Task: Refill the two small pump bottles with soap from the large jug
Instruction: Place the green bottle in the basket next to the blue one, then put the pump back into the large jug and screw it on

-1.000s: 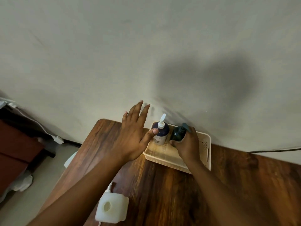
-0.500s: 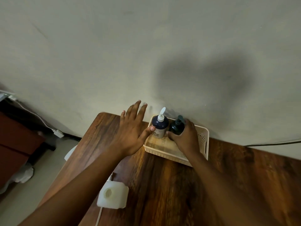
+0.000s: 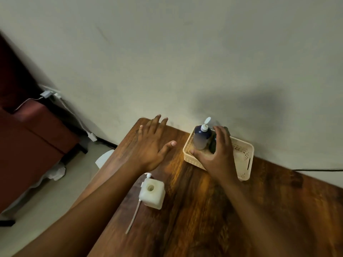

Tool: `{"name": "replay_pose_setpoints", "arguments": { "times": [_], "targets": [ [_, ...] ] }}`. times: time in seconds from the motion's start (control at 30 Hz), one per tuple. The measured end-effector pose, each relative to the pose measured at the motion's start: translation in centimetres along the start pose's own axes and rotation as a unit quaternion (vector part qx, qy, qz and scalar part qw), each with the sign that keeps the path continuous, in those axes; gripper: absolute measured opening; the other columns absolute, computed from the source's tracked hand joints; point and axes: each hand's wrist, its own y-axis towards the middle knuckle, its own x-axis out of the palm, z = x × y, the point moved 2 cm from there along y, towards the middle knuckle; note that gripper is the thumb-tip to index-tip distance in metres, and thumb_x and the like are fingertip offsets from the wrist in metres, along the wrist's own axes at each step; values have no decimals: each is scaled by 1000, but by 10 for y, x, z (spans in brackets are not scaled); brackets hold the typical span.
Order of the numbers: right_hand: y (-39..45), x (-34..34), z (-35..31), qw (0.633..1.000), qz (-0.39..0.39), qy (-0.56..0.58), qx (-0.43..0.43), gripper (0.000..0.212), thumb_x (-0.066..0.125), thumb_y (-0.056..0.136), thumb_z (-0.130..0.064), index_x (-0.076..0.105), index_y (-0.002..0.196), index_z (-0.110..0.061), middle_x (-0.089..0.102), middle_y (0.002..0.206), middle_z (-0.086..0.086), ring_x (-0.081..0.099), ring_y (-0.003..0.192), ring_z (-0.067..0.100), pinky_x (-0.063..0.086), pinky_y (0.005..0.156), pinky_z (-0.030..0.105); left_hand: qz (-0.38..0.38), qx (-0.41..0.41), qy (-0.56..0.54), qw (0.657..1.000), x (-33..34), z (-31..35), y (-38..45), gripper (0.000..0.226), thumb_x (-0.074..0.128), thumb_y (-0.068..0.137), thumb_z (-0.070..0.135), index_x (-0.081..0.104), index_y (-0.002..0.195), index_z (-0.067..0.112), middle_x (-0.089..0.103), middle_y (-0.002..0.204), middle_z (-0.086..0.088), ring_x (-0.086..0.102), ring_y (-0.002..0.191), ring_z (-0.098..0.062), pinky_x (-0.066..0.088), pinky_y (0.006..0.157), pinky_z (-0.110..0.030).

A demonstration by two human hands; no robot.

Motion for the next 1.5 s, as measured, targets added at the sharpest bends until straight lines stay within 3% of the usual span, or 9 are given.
{"name": "replay_pose_setpoints", "arguments": {
  "times": [0.33,0.57,0.7,0.8,0.93,1.1,1.2,1.33,1.5],
  "targets": [
    [-58,65,-40,968,-241,45,59,106,64,59,-89,7,145,-65,18,161,-18,21,141,5,32,99,31,11,-53,-84,995,55,-91,-37,82,33,97,72,12,165,31,3,174,2,2,160,-20,6,128,-55],
    [-105,87,-36,948,-303,39,89,114,65,51,-92,6,145,-66,17,161,-21,17,134,-1,30,100,32,-44,-134,-152,978,100,-128,-46,86,46,97,69,10,165,30,9,174,0,12,159,-23,15,125,-48],
    [-122,97,-34,941,-317,48,105,124,71,43,-90,7,146,-64,22,158,-22,22,140,3,35,108,40,-74,-183,-158,967,124,-140,-51,97,62,90,67,13,164,28,30,167,-7,38,148,-30,35,120,-50],
    [-127,104,-37,940,-319,56,106,120,77,47,-80,11,146,-61,26,156,-22,22,136,0,32,106,34,-77,-209,-155,962,134,-144,-51,92,72,85,60,28,157,22,62,138,-12,63,116,-27,55,93,-40],
    [-130,112,-36,941,-316,58,110,106,84,59,-63,22,144,-53,36,148,-20,29,127,-6,36,100,24,-86,-196,-166,963,143,-142,-49,55,79,84,48,53,124,22,69,108,-1,61,84,-11,41,59,-20],
    [-135,115,-35,943,-310,63,105,85,85,66,-53,35,134,-51,44,125,-29,30,114,-31,33,79,-2,-94,-172,-172,965,145,-131,-46,34,80,81,40,61,101,20,69,94,0,65,81,-14,57,68,-35],
    [-136,112,-35,945,-302,65,107,80,84,66,-55,36,130,-51,42,116,-36,27,114,-34,33,71,-8,-99,-162,-173,966,146,-127,-46,31,81,82,35,62,101,20,69,92,3,65,80,-11,53,62,-27],
    [-138,97,-29,942,-303,67,125,85,80,64,-61,36,135,-50,44,124,-31,40,114,-19,36,73,-4,-133,-144,-163,967,147,-121,-47,32,84,81,29,61,103,23,62,80,18,63,77,-4,41,55,-13],
    [-138,63,-14,947,-276,59,154,87,79,62,-64,34,135,-53,44,125,-31,43,117,-8,36,79,3,-146,-149,-162,965,134,-103,-45,48,88,79,27,60,118,21,68,95,10,68,90,-12,58,76,-30]
  ]
}}
